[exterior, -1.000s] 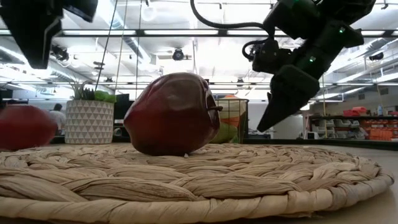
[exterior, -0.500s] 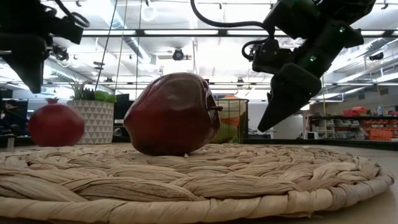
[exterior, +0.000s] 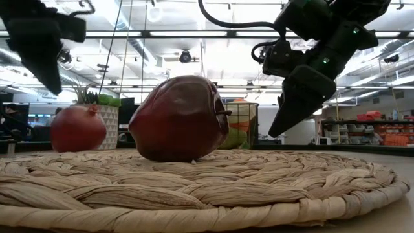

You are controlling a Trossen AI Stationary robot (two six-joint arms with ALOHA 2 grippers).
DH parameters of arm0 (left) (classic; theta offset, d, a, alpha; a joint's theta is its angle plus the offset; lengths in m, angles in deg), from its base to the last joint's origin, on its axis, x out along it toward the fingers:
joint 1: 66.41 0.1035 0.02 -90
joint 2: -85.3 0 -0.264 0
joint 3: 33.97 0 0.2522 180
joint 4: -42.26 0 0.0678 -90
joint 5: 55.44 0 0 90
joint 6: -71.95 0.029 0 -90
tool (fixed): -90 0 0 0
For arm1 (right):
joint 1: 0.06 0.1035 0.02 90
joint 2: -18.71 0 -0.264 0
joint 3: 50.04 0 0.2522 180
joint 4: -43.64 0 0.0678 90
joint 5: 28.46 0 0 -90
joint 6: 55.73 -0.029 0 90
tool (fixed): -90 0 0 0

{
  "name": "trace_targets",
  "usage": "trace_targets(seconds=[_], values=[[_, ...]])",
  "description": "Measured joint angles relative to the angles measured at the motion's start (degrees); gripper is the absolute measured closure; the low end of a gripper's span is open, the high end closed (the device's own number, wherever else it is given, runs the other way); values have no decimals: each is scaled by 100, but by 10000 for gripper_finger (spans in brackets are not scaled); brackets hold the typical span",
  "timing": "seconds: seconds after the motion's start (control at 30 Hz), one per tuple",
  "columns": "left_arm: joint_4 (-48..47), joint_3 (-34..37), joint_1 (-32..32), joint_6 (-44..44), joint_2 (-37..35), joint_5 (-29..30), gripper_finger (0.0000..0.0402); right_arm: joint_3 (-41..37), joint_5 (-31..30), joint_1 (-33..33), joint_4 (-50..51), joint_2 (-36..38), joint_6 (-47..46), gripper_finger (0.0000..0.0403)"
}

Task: Build produce basket
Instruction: Put the pomegranate into the wire basket

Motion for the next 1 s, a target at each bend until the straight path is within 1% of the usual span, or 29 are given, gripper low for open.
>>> trace_targets(seconds=[0.1, 0.27, 0.47, 0.77, 0.87, 1.0], values=[[556, 0, 0, 238, -57, 4, 143, 0, 1, 0, -1, 0, 13, 6], [1381, 0, 0, 839, 45, -3, 143, 0, -31, -2, -8, 0, 13, 6], [1611, 0, -4, 1960, 416, 31, 143, 0, -35, -2, -11, 0, 15, 6], [2399, 0, -13, 3809, 1366, 103, 143, 0, -40, -2, -7, 0, 35, 6], [2517, 0, -13, 4104, 1529, 168, 143, 0, -40, -2, -4, 0, 35, 6], [2584, 0, -13, 4155, 1591, 167, 143, 0, -40, -2, 0, 0, 35, 6]])
